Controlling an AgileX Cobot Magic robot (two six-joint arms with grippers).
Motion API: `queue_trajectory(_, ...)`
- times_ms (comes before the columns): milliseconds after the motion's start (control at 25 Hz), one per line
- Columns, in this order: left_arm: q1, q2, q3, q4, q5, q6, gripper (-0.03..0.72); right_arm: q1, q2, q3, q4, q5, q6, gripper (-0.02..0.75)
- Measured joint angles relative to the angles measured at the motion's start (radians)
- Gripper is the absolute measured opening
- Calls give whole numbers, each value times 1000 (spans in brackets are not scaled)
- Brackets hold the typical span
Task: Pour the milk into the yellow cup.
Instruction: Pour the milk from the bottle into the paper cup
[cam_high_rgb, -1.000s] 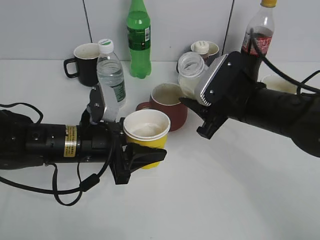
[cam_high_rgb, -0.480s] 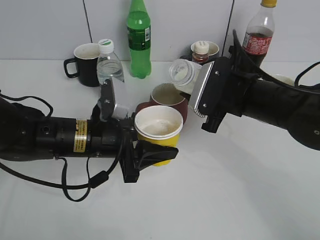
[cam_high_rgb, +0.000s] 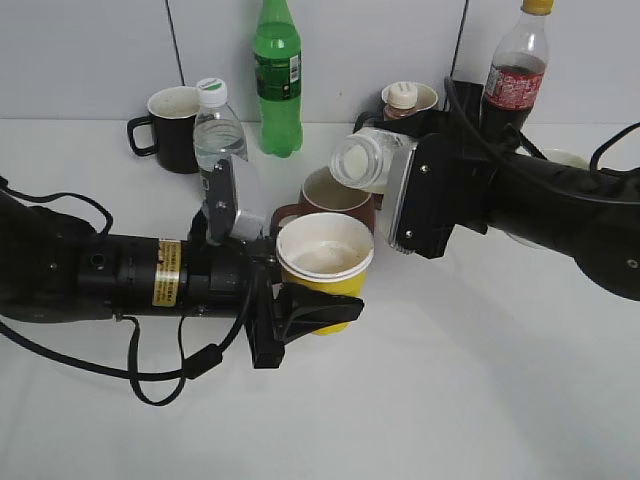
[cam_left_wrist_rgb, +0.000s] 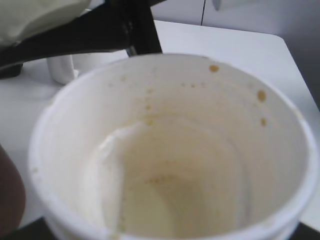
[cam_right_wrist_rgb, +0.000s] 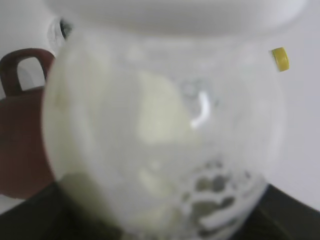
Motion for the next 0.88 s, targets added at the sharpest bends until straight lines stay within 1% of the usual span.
queue_trajectory(240, 7, 0, 0, 2, -1, 0, 401, 0, 0, 0, 19, -8, -93, 435)
queue_trajectory(600, 14, 0, 0, 15, -4, 0, 401, 0, 0, 0, 21, -30, -152, 435)
queue_trajectory(880, 14, 0, 0, 35, -55, 0, 399, 0, 0, 0, 21, -49, -214, 435)
